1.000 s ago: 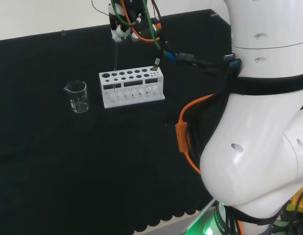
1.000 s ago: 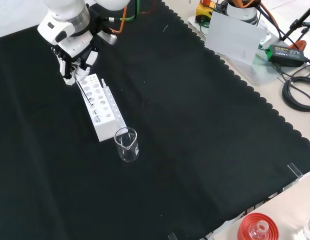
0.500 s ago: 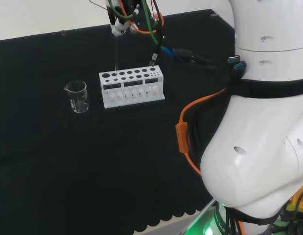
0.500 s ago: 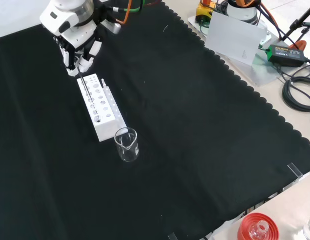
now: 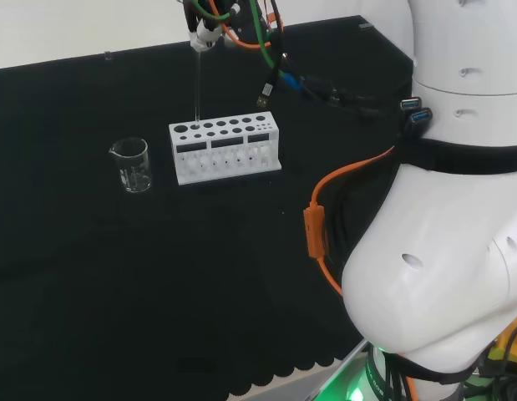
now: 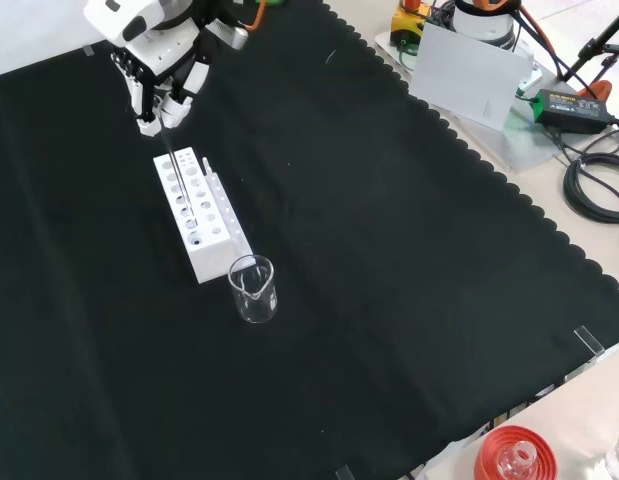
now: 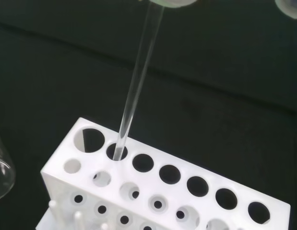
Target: Take the glass rod from the white test tube rack.
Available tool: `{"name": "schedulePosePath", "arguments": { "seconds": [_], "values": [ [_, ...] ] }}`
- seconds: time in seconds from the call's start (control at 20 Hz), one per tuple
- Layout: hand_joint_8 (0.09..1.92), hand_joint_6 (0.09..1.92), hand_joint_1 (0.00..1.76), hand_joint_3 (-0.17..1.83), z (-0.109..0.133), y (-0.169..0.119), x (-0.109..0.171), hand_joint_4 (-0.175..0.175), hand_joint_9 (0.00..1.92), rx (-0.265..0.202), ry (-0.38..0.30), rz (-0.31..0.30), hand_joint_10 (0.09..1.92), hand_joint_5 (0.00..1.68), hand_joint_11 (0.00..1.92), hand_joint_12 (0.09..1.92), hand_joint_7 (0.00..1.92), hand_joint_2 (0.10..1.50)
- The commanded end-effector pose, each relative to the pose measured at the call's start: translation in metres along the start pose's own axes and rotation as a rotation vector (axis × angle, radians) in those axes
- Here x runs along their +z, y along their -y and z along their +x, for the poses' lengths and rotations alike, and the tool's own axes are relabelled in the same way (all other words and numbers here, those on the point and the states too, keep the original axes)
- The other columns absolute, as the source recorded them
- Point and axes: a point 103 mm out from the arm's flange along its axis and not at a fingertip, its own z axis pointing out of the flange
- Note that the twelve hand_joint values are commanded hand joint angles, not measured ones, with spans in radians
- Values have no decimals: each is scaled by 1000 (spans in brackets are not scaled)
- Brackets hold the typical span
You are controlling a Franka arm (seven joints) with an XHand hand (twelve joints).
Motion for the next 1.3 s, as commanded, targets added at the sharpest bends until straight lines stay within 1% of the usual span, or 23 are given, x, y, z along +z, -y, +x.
{"name": "schedulePosePath", "arguments": {
  "seconds": [0.05, 0.25, 0.55, 0.85, 1.0, 1.25, 1.3],
  "values": [
    [506, 260, 1325, -175, 6, 19, -31, -175, 1854, -17, -23, -75, 240, 1286, 1652, 649, 1432, 1054],
    [507, 260, 1325, -175, 8, 29, -47, -175, 1855, -17, -18, -98, 239, 1286, 1653, 649, 1431, 1054],
    [507, 260, 1325, -175, 14, 45, -62, -175, 1856, -19, -5, -120, 236, 1286, 1653, 648, 1431, 1054],
    [506, 260, 1325, -175, 19, 58, -68, -175, 1857, -20, -5, -140, 235, 1287, 1654, 648, 1432, 1054],
    [506, 260, 1325, -175, 22, 59, -68, -175, 1858, -22, 9, -130, 234, 1287, 1654, 648, 1432, 1054],
    [504, 259, 1325, -175, 20, 64, -68, -175, 1860, -29, 0, -144, 232, 1288, 1655, 648, 1433, 1053],
    [441, 273, 1324, -175, 20, 64, -68, -175, 1864, -29, 0, -144, 225, 1324, 1659, 642, 1430, 1046]
  ]
}}
